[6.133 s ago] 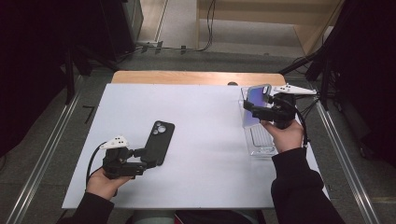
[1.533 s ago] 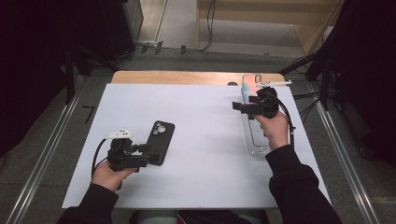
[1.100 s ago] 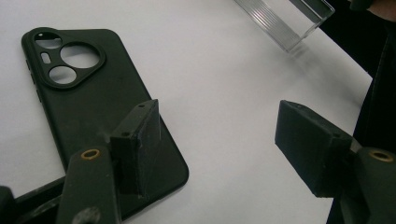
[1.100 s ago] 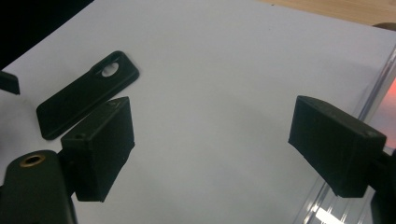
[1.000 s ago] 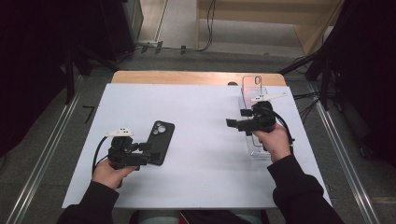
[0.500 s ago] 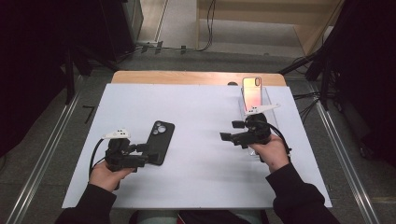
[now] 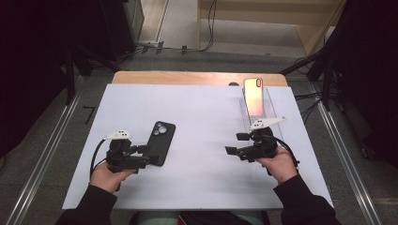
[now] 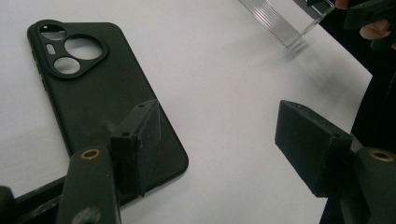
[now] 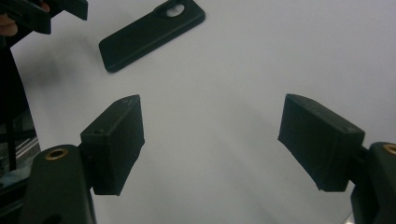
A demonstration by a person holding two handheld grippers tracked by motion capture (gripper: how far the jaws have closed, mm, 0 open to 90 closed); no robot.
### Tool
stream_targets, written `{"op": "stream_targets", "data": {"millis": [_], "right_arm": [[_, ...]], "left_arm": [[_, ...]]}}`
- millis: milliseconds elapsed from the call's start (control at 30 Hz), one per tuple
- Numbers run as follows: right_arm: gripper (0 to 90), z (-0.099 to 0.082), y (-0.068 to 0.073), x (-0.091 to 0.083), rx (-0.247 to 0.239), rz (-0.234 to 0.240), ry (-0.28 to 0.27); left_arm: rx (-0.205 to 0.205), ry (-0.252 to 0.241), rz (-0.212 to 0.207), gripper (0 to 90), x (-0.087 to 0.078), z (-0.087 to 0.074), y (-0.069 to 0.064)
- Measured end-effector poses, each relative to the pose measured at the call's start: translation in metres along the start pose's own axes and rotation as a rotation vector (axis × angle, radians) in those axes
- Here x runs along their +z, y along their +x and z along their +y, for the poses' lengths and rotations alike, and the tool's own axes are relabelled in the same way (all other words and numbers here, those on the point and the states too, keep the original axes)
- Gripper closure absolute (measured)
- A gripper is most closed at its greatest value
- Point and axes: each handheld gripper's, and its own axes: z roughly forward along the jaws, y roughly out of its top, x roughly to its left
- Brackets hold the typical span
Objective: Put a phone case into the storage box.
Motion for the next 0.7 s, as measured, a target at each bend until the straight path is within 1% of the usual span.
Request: {"op": "stream_targets", "data": {"millis": [333,467,567,700], "right_arm": [[20.3,-0.018,0.003,-0.006,-0.005,0.004,0.017],[20.3,-0.023,0.004,-0.008,-0.002,0.012,0.017],[20.3,-0.027,0.004,-0.008,-0.002,0.008,0.025],[20.3,-0.029,0.004,-0.007,-0.003,0.006,0.028]], "left_arm": [[-0.007,0.004,-0.003,31.9,0.0,0.0,0.0],[-0.006,0.007,-0.004,31.9,0.0,0.0,0.0],[-0.001,0.011,-0.005,31.9,0.001,0.0,0.0],[-0.003,0.003,-0.006,31.9,0.001,0.0,-0.001]]}}
